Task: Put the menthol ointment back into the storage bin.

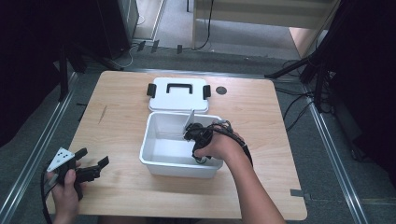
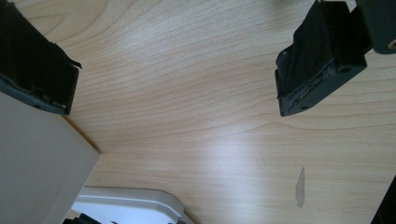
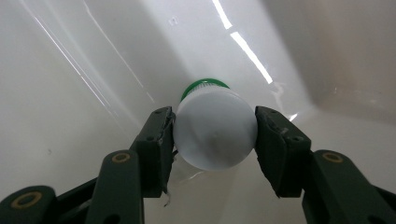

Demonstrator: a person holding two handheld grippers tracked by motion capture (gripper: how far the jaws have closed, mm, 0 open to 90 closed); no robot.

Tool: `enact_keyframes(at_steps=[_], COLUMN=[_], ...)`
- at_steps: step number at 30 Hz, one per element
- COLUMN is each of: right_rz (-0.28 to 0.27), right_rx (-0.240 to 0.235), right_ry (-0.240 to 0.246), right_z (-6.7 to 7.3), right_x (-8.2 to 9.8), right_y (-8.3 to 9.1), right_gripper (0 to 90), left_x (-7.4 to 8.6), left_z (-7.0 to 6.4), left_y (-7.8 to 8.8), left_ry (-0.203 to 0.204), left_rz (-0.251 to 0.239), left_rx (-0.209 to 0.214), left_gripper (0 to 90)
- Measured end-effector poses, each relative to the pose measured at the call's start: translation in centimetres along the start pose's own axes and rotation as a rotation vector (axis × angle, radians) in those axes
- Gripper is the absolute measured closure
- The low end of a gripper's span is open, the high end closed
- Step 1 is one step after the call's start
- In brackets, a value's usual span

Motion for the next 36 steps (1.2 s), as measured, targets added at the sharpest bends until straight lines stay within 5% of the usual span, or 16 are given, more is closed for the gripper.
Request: enact_keyframes(at_steps=[8,19,36], right_rz=[-0.031,-0.054,-0.100], right_rx=[-0.030,0.009,0.006], right_ry=[-0.007,-0.029,-0.088], right_z=[0.1,-0.9,-1.4], right_x=[0.5,1.8,4.4], right_y=[1.2,4.3,8.7], right_gripper=[43.4,43.2,41.9], left_x=[0.0,0.0,-0.1], left_z=[0.0,0.0,0.1], left_y=[0.0,0.0,0.0], left_ry=[0.000,0.000,-0.001], left_rz=[0.000,-0.002,-0.004], left_rx=[0.001,0.000,0.003], left_gripper=[0.3,0.3,0.3])
Point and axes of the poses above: each handheld gripper's, and its own axes: y roughly backward along the jaws, x roughly out of its underside, z roughly to its left, the point moved 4 cm from there along -y, roughly forward along the jaws, and after that the axes turned 15 degrees about z, right-handed, at the moved point
